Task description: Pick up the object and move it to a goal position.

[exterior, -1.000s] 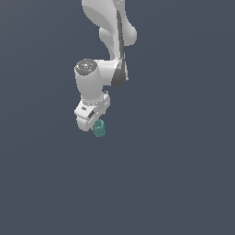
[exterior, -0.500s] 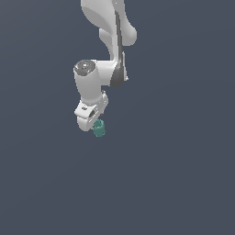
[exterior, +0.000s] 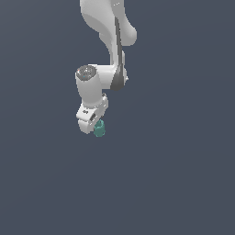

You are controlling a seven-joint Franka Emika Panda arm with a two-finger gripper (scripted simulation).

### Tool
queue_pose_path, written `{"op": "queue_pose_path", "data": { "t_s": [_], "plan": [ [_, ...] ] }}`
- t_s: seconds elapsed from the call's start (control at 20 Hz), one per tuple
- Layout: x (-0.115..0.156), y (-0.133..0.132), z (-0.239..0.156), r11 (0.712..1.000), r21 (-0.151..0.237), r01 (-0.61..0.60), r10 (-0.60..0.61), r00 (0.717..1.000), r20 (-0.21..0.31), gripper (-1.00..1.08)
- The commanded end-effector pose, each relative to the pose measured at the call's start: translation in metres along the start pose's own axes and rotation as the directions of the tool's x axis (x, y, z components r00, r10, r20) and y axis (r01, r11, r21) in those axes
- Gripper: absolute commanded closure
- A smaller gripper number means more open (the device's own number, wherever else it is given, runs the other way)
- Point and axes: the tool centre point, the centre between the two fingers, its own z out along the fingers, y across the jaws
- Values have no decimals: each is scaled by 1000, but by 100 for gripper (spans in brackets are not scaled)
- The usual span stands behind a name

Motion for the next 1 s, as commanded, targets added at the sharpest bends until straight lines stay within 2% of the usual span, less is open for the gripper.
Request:
{"op": "queue_pose_path", "data": {
  "t_s": [0.0,0.4,0.45,0.95],
  "plan": [
    [0,-1,13,1000,1,1,-1,1000,0,-92],
    [0,0,31,1000,1,2,-2,1000,0,-92],
    [0,0,31,1000,1,2,-2,1000,0,108],
    [0,0,30,1000,-1,2,-2,1000,0,108]
  ]
}}
